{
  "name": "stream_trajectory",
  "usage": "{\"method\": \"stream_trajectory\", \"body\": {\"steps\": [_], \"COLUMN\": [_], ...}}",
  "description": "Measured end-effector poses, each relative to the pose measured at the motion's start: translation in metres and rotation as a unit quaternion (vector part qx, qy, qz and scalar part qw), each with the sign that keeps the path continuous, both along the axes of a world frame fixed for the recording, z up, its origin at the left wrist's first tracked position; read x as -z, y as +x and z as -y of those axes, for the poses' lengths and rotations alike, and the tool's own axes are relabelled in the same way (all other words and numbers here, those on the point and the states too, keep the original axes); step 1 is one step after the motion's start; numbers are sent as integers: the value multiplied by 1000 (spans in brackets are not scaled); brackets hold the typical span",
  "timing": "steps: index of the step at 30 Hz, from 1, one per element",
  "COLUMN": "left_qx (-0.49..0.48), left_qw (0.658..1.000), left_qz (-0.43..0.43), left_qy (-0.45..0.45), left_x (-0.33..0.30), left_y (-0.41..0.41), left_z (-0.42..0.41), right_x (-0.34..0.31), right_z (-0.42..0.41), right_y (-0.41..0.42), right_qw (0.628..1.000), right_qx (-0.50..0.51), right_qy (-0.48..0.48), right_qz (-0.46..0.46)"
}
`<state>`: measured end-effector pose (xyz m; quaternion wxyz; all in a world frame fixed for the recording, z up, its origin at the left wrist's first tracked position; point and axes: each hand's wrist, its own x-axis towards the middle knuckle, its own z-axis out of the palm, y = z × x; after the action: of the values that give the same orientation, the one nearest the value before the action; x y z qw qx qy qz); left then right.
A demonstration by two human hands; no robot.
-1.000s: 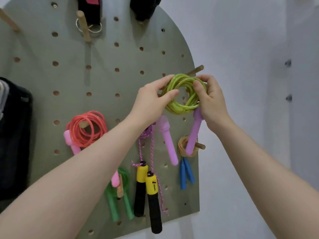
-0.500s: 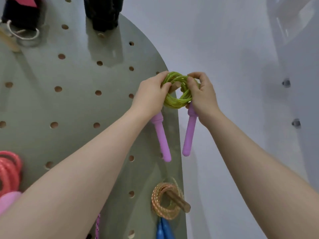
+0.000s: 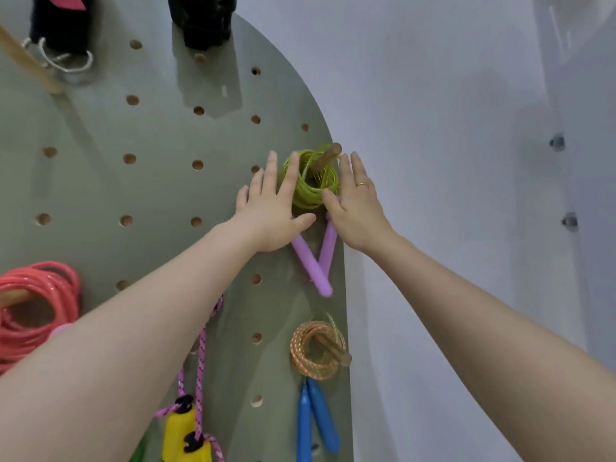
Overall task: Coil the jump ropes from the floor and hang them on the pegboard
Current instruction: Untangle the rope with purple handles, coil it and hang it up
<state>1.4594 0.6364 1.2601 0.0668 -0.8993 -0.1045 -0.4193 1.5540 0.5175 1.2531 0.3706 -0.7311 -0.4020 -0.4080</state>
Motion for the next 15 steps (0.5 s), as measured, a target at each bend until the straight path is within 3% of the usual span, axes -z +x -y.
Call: {"method": "stream_trajectory", "body": {"steps": [5,11,15], "left_qx": [13,45,91], "left_qw": [999,996,993], "left_qz": [-5,-45,-19], "left_qy": [37,64,77], "left_x": [18,53,99], "left_y": [-45,-119,-163], "left_z": [10,28,26], "right_x": [22,57,101], "right_z": [25,43,52], "right_y": [-40,-115,-169], "right_qw": [1000,999,998], "right_qx": [9,14,-9], "right_qy": [10,31,25], "right_qz": [26,-42,-56]}}
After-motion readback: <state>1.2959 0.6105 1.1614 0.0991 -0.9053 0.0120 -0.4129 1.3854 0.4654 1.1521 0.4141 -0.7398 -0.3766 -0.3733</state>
